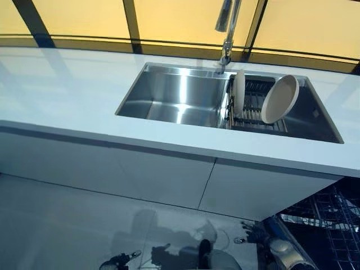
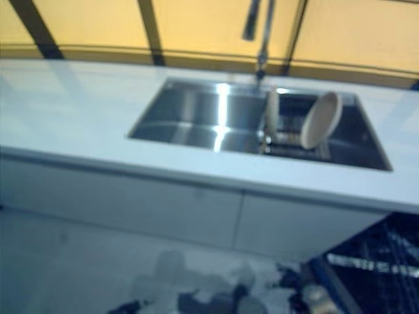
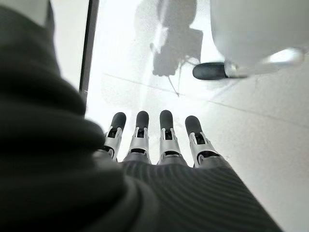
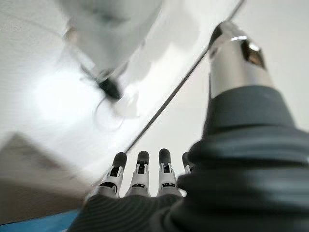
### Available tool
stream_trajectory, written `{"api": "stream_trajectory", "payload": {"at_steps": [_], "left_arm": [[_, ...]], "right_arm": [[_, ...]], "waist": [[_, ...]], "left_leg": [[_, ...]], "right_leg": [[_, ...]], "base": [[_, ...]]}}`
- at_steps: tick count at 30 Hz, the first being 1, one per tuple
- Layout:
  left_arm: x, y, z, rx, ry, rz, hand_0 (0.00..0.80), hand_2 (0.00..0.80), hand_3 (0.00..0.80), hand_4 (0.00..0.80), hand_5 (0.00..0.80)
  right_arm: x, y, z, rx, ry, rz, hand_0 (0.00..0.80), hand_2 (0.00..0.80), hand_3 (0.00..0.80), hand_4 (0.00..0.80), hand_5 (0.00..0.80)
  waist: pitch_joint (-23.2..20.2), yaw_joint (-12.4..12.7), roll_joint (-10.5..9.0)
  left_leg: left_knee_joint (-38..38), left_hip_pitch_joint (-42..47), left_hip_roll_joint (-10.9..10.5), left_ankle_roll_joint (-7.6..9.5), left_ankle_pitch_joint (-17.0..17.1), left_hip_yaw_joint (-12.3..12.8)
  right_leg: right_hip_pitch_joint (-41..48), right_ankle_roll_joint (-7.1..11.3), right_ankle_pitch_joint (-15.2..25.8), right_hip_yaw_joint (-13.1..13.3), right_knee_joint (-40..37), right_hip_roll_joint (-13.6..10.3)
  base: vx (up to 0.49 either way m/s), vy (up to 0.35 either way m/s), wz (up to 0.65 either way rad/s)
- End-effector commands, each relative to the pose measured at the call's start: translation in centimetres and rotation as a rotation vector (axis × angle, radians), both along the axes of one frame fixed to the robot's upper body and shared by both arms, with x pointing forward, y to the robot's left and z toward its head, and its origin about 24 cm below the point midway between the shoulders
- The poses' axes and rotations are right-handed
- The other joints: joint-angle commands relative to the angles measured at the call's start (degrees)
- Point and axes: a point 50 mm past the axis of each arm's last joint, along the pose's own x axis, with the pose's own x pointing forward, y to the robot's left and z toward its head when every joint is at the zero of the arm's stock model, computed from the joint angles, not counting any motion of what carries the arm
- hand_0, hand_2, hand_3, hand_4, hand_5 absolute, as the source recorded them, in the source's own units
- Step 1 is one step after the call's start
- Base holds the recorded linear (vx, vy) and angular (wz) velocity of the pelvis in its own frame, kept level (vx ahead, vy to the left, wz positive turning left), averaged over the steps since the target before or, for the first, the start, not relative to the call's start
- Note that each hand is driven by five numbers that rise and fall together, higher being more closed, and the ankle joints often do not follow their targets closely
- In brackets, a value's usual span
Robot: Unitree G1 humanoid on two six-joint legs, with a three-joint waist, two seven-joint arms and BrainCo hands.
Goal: Take plates into dishwasher
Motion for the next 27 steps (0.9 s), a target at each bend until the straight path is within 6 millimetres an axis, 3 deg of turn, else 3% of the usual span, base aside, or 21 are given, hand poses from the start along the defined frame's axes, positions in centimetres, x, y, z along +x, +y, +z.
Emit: {"api": "stream_trajectory", "payload": {"at_steps": [1, 3, 4, 6, 8, 9, 10, 11, 12, 13, 15, 18, 22, 27], "left_arm": [[-1.2, 4.3, 1.2, 0.113, 0.042, -0.014, 0.000, 0.000, 0.000, 0.000, 0.000], [-2.4, 5.0, 1.2, 0.125, 0.058, 0.048, 0.000, 0.000, 0.000, 0.000, 0.000], [-2.9, 5.2, 1.1, 0.127, 0.065, 0.080, 0.000, 0.000, 0.000, 0.000, 0.000], [-4.2, 5.1, 0.8, 0.114, 0.073, 0.164, 0.000, 0.000, 0.000, 0.000, 0.000], [-5.2, 4.7, 0.5, 0.101, 0.086, 0.200, 0.000, 0.000, 0.000, 0.000, 0.000], [-5.6, 4.5, 0.4, 0.098, 0.089, 0.214, 0.000, 0.000, 0.000, 0.000, 0.000], [-5.9, 4.4, 0.4, 0.094, 0.087, 0.226, 0.000, 0.000, 0.000, 0.000, 0.000], [-5.9, 4.6, 0.4, 0.093, 0.084, 0.226, 0.000, 0.000, 0.000, 0.000, 0.000], [-5.8, 4.8, 0.5, 0.096, 0.081, 0.211, 0.000, 0.000, 0.000, 0.000, 0.000], [-5.5, 4.9, 0.6, 0.100, 0.079, 0.185, 0.000, 0.000, 0.000, 0.000, 0.000], [-4.6, 4.9, 0.8, 0.107, 0.056, 0.174, 0.000, 0.000, 0.000, 0.000, 0.000], [-3.1, 6.1, 1.5, 0.135, 0.009, 0.167, 0.000, 0.000, 0.000, 0.000, 0.000], [-3.2, 6.7, 1.7, 0.157, 0.012, 0.181, 0.000, 0.000, 0.000, 0.000, 0.000], [-3.6, 5.5, 1.0, 0.133, 0.050, 0.136, 0.000, 0.000, 0.000, 0.000, 0.000]], "right_arm": [[3.5, -0.6, 6.6, 0.185, -0.073, 0.144, 0.000, 0.000, 0.000, 0.000, 0.000], [4.4, -0.9, 9.8, 0.283, -0.119, 0.174, 0.000, 0.000, 0.000, 0.000, 0.000], [4.7, -1.1, 11.0, 0.316, -0.143, 0.180, 0.000, 0.000, 0.000, 0.000, 0.000], [5.3, -1.4, 12.7, 0.373, -0.173, 0.208, 0.000, 0.000, 0.000, 0.000, 0.000], [5.4, -2.2, 13.3, 0.386, -0.172, 0.210, 0.000, 0.000, 0.000, 0.000, 0.000], [5.5, -2.7, 13.4, 0.391, -0.168, 0.196, 0.000, 0.000, 0.000, 0.000, 0.000], [5.7, -3.1, 13.6, 0.399, -0.169, 0.174, 0.000, 0.000, 0.000, 0.000, 0.000], [6.0, -3.4, 13.9, 0.402, -0.167, 0.158, 0.000, 0.000, 0.000, 0.000, 0.000], [6.1, -3.6, 14.0, 0.399, -0.164, 0.144, 0.000, 0.000, 0.000, 0.000, 0.000], [6.2, -3.9, 14.2, 0.398, -0.145, 0.132, 0.000, 0.000, 0.000, 0.000, 0.000], [5.6, -4.1, 14.4, 0.441, -0.119, 0.127, 0.000, 0.000, 0.000, 0.000, 0.000], [5.4, -4.2, 15.7, 0.622, -0.173, 0.169, 0.000, 0.000, 0.000, 0.000, 0.000], [7.4, -3.1, 20.4, 0.943, -0.402, 0.148, 0.000, 0.000, 0.000, 0.000, 0.000], [9.4, -6.1, 25.2, 1.078, -0.765, -0.119, 0.000, 0.000, 0.000, 0.000, 0.000]], "waist": [[0.18, -0.81, -2.69], [-0.61, -1.42, -3.27], [-0.86, -1.35, -3.48], [-1.22, -0.52, -4.91], [-0.38, 1.11, -5.63], [-0.29, 1.71, -5.65], [0.37, 2.69, -5.00], [0.70, 3.51, -4.01], [1.12, 3.85, -3.87], [1.27, 3.69, -4.22], [0.33, 3.23, -3.49], [-0.10, 2.48, -4.05], [-2.66, 2.15, -4.55], [-4.21, 2.52, -4.34]], "left_leg": [[1.61, 1.76, -0.07, 2.84, 0.69, 0.68], [4.77, 2.40, 1.48, 1.52, 0.28, 1.53], [9.47, 1.24, 2.40, 0.74, 3.03, 1.36], [24.60, -6.19, 0.79, 1.09, 8.75, -0.16], [33.19, -15.05, -1.45, 2.03, 9.65, -0.39], [30.97, -17.23, -2.49, 2.18, 9.91, -0.17], [22.13, -16.13, -2.58, 1.78, 10.09, 0.79], [9.79, -15.34, -1.57, 1.22, 12.43, 1.89], [7.68, -16.23, -0.61, 1.30, 13.42, 2.75], [7.96, -15.55, -0.34, 2.34, 12.06, 3.06], [2.23, -11.66, -1.74, 2.79, 11.50, 1.02], [-1.32, -8.17, -1.47, 2.67, 11.34, 1.92], [-1.30, -8.65, -1.20, 2.87, 10.14, 3.47], [-0.76, -7.84, -0.34, 2.88, 8.37, 4.53]], "right_leg": [[-0.86, 8.12, 2.73, 2.71, -0.14, -5.21], [0.82, 6.56, 1.78, 2.99, -1.00, -3.93], [2.75, 5.38, 1.34, 3.48, -2.64, -2.64], [5.90, 3.00, 0.56, 5.05, -5.17, -1.57], [9.38, 1.70, -0.58, 6.02, -5.74, -1.16], [10.58, 1.81, -1.13, 6.41, -6.02, -1.10], [12.70, 2.81, -1.79, 6.77, -6.55, -0.72], [14.25, 3.83, -2.00, 6.40, -7.26, 0.05], [14.62, 3.72, -2.71, 6.11, -6.50, 0.25], [14.25, 3.82, -3.43, 5.96, -5.24, -0.46], [12.93, 4.92, -3.27, 5.61, -4.32, -0.78], [11.82, 7.43, -1.47, 4.94, -4.75, -2.58], [11.93, 7.42, -1.58, 5.81, -7.07, -2.23], [13.50, 7.26, -2.37, 5.76, -8.42, -2.06]], "base": [[0.110, -0.122, 0.08], [0.127, -0.137, 0.11], [0.111, -0.146, 0.10], [0.124, -0.136, -0.07], [0.139, -0.025, -0.27], [0.203, 0.122, -0.77], [0.246, 0.191, -0.90], [0.215, 0.170, -0.78], [0.161, 0.123, -0.56], [0.118, 0.107, -0.53], [0.091, 0.140, -0.70], [0.036, 0.059, -0.39], [0.048, -0.001, -0.09], [0.061, -0.018, -0.03]]}}
